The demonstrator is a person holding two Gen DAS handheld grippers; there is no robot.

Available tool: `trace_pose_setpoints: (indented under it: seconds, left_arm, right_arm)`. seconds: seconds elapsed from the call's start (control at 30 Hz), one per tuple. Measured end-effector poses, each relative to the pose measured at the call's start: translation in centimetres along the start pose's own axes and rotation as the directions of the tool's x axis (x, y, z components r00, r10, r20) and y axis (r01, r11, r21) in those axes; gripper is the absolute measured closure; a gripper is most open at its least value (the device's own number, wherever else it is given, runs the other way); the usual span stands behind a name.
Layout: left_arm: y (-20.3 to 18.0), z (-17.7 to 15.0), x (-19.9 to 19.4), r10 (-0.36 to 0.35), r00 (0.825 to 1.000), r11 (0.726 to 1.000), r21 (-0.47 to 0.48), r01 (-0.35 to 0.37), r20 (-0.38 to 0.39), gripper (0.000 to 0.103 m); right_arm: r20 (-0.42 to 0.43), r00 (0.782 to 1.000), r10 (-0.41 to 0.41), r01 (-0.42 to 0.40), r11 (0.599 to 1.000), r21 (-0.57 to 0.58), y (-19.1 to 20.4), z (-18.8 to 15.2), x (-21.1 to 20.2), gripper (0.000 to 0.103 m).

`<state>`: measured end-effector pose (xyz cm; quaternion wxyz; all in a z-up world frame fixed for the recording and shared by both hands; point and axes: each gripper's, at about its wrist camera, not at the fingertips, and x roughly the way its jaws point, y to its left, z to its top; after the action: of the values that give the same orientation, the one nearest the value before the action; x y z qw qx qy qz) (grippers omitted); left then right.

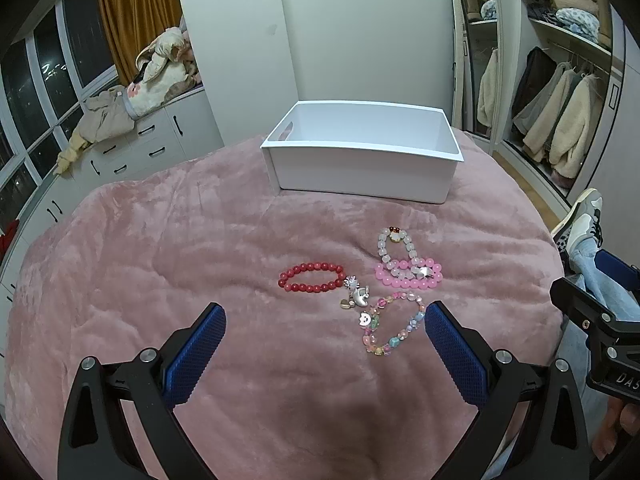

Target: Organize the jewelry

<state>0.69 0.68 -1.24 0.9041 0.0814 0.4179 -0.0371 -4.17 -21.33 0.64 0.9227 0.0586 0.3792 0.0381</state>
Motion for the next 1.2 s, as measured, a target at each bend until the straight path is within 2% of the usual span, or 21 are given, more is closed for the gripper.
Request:
trace_pose_setpoints:
  seconds: [1.03, 1.2]
  left_arm:
    - [0.5, -0.6, 0.9, -0.012, 1.000, 1.000, -0.015, 0.012, -0.012, 0.002]
    - [1.3, -0.8, 2.4, -0.071, 0.996, 0.997, -0.042, 0.069, -0.045, 0.002]
  right_arm:
    - [-0.015, 1.000, -0.005, 0.005, 1.000, -0.003, 0.2, -0.4, 0.7, 0.005]
    - [-0.023, 1.000, -0.005, 0.005, 1.000, 0.008, 0.6, -0.3, 1.1, 0.005]
